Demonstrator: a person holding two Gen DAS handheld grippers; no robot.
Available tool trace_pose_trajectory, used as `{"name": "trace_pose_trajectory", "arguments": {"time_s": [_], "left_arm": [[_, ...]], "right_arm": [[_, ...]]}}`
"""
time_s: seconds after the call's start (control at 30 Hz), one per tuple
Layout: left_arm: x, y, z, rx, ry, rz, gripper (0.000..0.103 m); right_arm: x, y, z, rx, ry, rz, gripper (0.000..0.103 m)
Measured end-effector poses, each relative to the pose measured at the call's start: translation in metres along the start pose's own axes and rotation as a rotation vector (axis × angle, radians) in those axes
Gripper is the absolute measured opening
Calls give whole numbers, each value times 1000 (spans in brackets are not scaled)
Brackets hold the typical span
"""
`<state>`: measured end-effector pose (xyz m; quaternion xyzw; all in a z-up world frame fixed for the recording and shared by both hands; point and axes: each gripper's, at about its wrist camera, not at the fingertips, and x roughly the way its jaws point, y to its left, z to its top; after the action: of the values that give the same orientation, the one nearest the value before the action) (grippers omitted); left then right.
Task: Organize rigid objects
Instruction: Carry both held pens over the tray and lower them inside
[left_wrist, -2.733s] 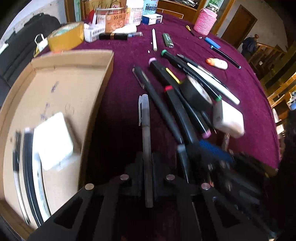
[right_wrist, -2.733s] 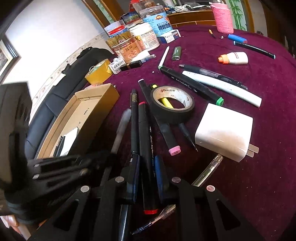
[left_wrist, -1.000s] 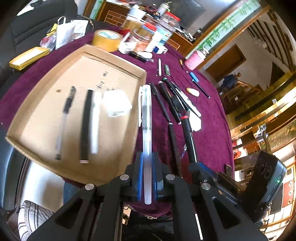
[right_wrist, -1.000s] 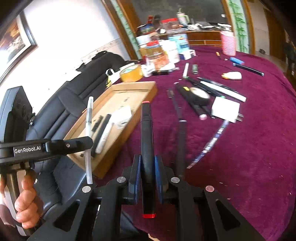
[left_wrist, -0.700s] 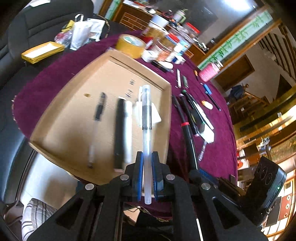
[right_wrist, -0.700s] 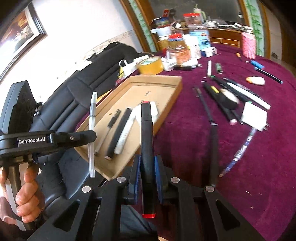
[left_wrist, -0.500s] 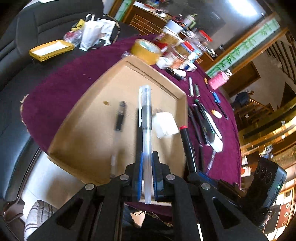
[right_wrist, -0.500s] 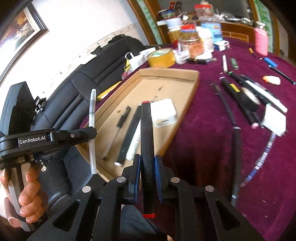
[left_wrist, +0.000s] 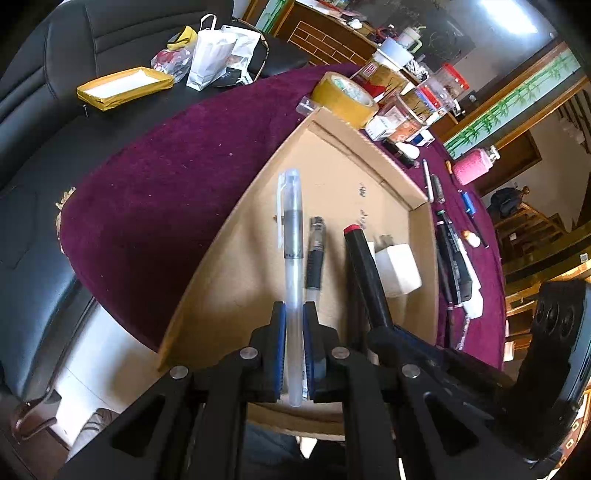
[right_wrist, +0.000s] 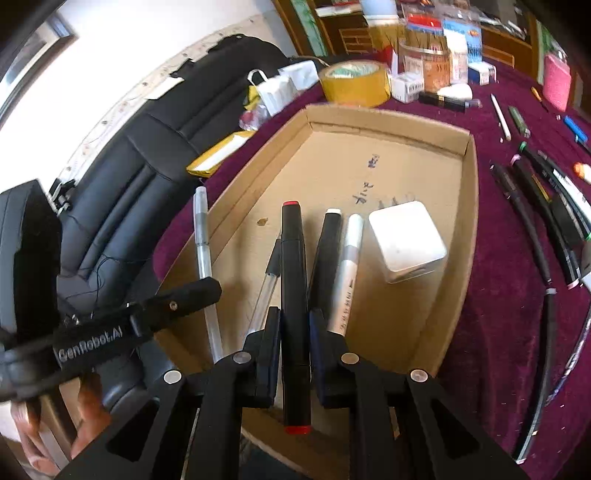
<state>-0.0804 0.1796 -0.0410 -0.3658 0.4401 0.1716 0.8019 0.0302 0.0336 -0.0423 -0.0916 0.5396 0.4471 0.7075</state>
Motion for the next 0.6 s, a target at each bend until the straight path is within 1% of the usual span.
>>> {"name": "trace_pose_trajectory", "arguments": {"time_s": [0.03, 0.1, 0.2, 0.3, 0.43, 0.6], "left_arm": [[2, 1, 0, 2, 6, 3, 8], [7, 3, 1, 11, 18, 3, 8], [9, 2, 2, 29, 17, 9, 8], [12, 1, 3, 39, 22, 6, 8], [13, 2, 4, 46, 19, 11, 8], [16, 1, 5, 62, 19, 24, 8]], "right_arm": [[5, 1, 1, 14, 12, -15, 16], [10, 0, 2, 35, 22, -17, 16], [14, 3, 7, 50, 18, -43, 16], [18, 5, 13, 78, 23, -42, 16], [15, 6, 19, 115, 7, -30, 16], [27, 8, 18, 140, 40, -39, 16]]}}
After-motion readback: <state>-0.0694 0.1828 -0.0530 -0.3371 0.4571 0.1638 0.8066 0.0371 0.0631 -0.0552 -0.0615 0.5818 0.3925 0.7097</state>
